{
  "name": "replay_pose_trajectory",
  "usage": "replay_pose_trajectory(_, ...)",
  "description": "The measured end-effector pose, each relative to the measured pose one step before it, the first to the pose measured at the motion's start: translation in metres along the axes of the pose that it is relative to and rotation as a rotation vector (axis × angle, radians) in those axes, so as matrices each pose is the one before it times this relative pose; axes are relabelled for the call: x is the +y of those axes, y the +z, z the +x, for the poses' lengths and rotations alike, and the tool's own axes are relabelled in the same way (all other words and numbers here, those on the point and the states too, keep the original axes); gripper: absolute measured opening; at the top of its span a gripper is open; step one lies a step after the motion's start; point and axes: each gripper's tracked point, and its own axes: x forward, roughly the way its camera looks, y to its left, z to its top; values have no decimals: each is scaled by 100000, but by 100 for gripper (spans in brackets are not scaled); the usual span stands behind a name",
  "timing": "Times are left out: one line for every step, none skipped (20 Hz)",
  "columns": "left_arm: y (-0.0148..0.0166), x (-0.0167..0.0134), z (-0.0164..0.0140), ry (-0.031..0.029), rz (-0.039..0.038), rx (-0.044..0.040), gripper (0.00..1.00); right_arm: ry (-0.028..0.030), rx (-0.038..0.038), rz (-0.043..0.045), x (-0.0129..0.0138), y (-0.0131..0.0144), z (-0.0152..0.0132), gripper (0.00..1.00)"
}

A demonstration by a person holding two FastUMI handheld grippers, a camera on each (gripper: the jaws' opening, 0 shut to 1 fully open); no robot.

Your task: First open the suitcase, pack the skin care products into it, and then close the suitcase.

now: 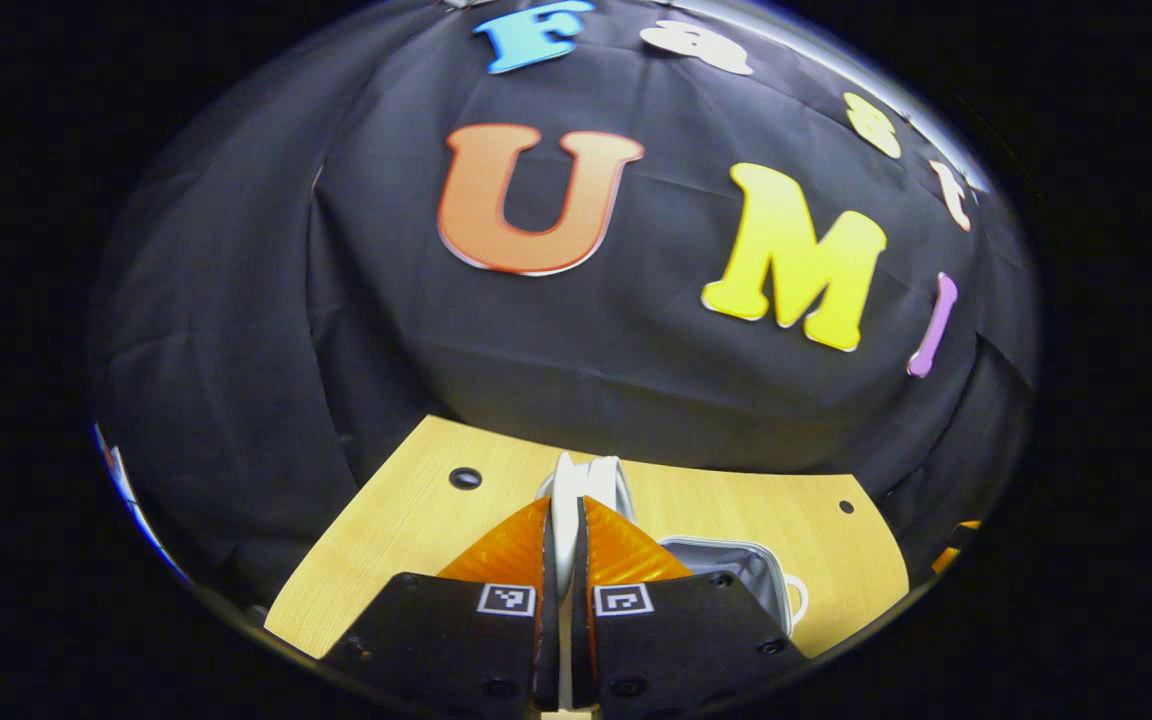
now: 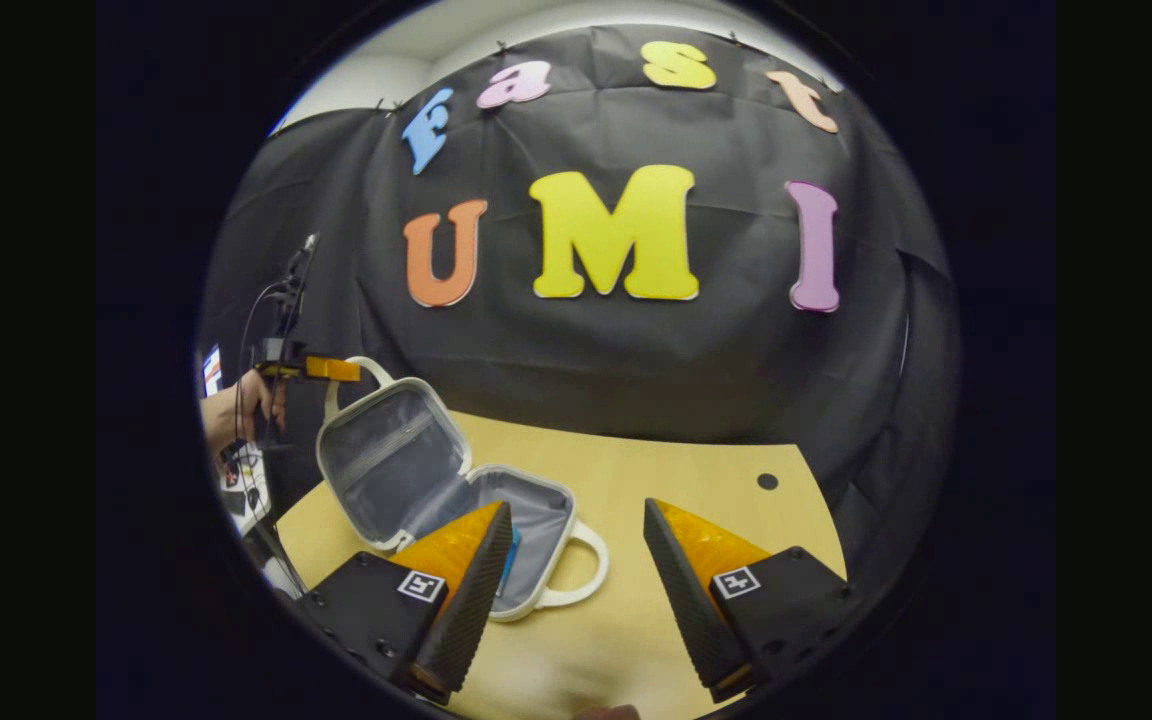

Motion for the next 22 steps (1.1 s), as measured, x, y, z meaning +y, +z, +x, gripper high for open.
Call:
replay_pose_trajectory(227, -2393, -538, -1857, 1557, -1506, 7, -1555, -591, 1647, -1115, -2, -309, 78)
replay_pose_trajectory(310, -2335, -444, -2816, 19, -1020, 7, -1488, -399, 1180, -1179, 69, -390, 78)
replay_pose_trajectory(38, -2308, -337, -2907, -860, -801, 7, -1899, -211, 765, -1414, -67, -478, 78)
replay_pose_trajectory(-186, -2626, -131, -3419, -821, 487, 7, -1588, 124, 659, -1412, -153, -543, 78)
replay_pose_trajectory(-436, -2520, 15, -3164, -164, 1086, 7, -1592, -193, 606, -1171, -179, -642, 78)
replay_pose_trajectory(-676, -2392, 253, -2966, 1015, 1189, 7, -2081, -63, 128, -1537, -2, -491, 78)
replay_pose_trajectory(-818, -1957, 389, -2651, 2145, 1047, 7, -2165, -233, 108, -1685, -9, -573, 78)
replay_pose_trajectory(-803, -1869, 492, -2427, 2331, 783, 8, -2319, -163, 394, -1567, 68, -412, 78)
replay_pose_trajectory(-906, -1707, 593, -1980, 1908, 982, 8, -2388, 51, 619, -1623, -85, -326, 78)
replay_pose_trajectory(-1270, -1256, 575, -1910, 1542, 1664, 7, -2440, 472, 620, -1447, -126, -237, 78)
replay_pose_trajectory(-1305, -1602, 1003, -1761, 677, 2760, 7, -2293, 741, 524, -1439, -215, -250, 78)
replay_pose_trajectory(-1320, -1322, 763, -1487, -128, 2817, 7, -1826, 913, 489, -1215, -227, -230, 78)
replay_pose_trajectory(-1227, -1436, 873, -1597, -285, 2425, 7, -1339, 494, 369, -1014, -104, -204, 78)
replay_pose_trajectory(-1321, -1156, 910, -1213, 707, 3071, 7, -1358, 291, -167, -935, -20, -196, 81)
replay_pose_trajectory(-1382, -746, 1055, -506, 1842, 2290, 8, -1086, 296, -460, -793, -155, -26, 78)
replay_pose_trajectory(-1201, -759, 902, -491, 1686, 2159, 7, -1284, 488, -365, -728, -42, -55, 78)
replay_pose_trajectory(-818, -670, 940, -603, 721, 2027, 8, -907, 474, 31, -729, -95, -167, 78)
replay_pose_trajectory(-1170, -606, 858, -608, 399, 2363, 8, -1120, 543, 101, -709, -171, -185, 78)
replay_pose_trajectory(-1296, -414, 942, -181, 523, 2284, 8, -983, 624, 248, -736, -209, -79, 78)
replay_pose_trajectory(-1087, -222, 735, 145, 1015, 1954, 8, -758, 1024, 400, -536, -240, -8, 78)
replay_pose_trajectory(-656, -105, 555, 247, 1035, 1651, 8, -740, 819, 329, -574, -258, -39, 78)
replay_pose_trajectory(-921, -229, 540, 296, 373, 1523, 8, -554, 610, 270, -502, -65, -5, 77)
